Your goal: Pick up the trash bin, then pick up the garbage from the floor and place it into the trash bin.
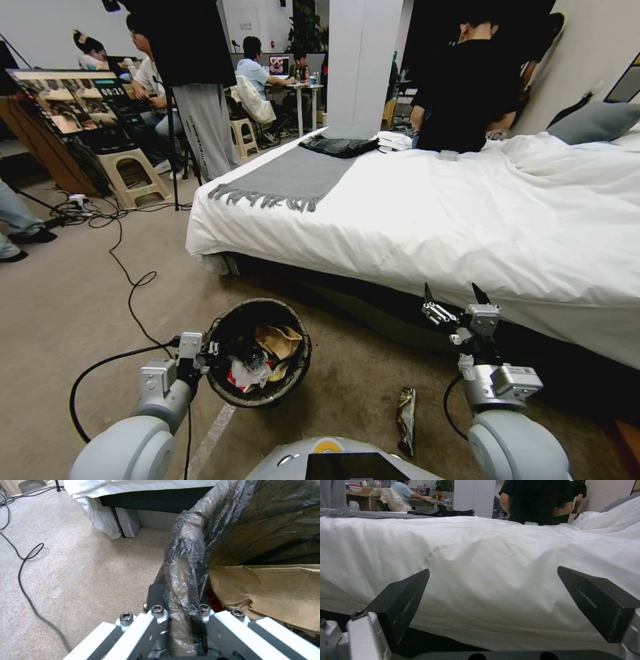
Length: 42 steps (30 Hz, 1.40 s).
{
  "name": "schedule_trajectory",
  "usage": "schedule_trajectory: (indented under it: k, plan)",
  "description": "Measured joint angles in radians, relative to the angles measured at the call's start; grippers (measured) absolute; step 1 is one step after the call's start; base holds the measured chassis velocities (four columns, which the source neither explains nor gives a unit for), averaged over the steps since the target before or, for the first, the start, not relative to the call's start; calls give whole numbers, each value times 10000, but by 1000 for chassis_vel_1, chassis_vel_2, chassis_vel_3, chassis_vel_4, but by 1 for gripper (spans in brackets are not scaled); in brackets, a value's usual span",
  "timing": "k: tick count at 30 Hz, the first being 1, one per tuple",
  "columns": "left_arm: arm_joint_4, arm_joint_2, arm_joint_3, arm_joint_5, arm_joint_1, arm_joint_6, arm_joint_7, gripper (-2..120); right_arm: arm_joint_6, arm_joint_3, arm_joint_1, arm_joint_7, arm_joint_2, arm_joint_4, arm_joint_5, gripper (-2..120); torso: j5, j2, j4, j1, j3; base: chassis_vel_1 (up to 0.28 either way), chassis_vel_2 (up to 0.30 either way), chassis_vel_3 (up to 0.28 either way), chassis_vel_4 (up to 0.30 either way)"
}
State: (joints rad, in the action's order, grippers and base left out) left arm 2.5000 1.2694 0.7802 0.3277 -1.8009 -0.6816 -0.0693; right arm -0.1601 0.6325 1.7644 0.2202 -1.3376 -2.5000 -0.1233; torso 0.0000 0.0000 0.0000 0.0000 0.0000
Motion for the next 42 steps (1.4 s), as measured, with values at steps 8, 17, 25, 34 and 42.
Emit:
schedule_trajectory:
  k: [8,17,25,34,42]
  plan:
    - [0,-13,10,2,38,-2,0,1,-108,-78,-25,46,-1,0,2,100,0,0,0,0,0,0,0,0,0]
    - [0,-43,28,2,46,-3,1,1,-156,-120,-35,70,-8,0,19,100,0,0,0,0,0,0,0,0,0]
    - [0,-51,35,3,50,-2,6,1,-167,-142,-18,87,-13,0,39,100,1,0,0,0,0,0,0,0,0]
    - [0,-52,58,4,41,3,10,1,-167,-165,-34,93,-11,0,50,100,0,0,1,0,0,63,-58,-57,68]
    - [0,-52,48,5,44,4,16,1,-173,-172,-44,97,-8,0,54,100,0,0,-1,-1,0,75,-77,-78,62]
